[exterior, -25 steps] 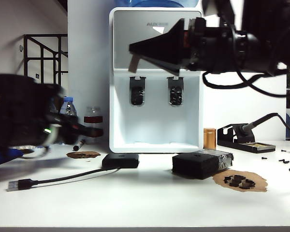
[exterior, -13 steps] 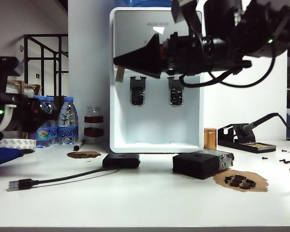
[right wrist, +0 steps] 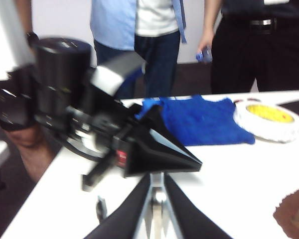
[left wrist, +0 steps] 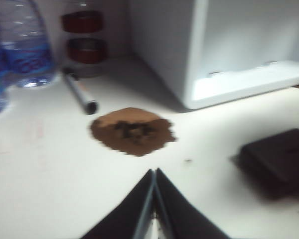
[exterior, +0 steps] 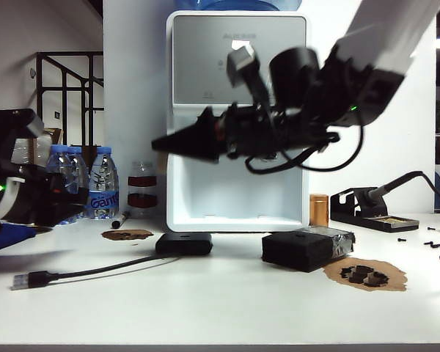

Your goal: Take the USB flash drive out of the black sponge and insert it into the slot on top of the black USB adpator box.

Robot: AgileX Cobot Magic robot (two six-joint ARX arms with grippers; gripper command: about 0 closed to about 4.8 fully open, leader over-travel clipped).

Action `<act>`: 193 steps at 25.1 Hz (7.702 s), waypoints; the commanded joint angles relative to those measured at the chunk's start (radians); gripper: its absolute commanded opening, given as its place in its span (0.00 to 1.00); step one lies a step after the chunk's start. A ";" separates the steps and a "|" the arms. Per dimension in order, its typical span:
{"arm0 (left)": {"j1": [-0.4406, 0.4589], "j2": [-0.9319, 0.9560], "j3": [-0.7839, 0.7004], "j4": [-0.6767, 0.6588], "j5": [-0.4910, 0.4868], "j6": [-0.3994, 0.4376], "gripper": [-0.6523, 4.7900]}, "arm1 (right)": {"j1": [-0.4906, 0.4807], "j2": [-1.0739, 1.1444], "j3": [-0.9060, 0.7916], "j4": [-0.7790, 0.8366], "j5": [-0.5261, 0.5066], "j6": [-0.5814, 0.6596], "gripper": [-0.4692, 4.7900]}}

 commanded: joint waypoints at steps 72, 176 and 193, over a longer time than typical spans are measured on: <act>0.002 -0.003 0.002 0.047 0.060 -0.003 0.11 | -0.082 0.237 0.172 -0.063 0.035 -0.276 0.09; -0.014 0.039 0.008 0.059 0.263 -0.049 0.11 | -0.093 0.295 0.330 -0.496 0.008 -0.491 0.09; -0.014 0.053 0.008 0.090 0.262 -0.049 0.11 | -0.082 0.317 0.333 -0.499 0.039 -0.454 0.09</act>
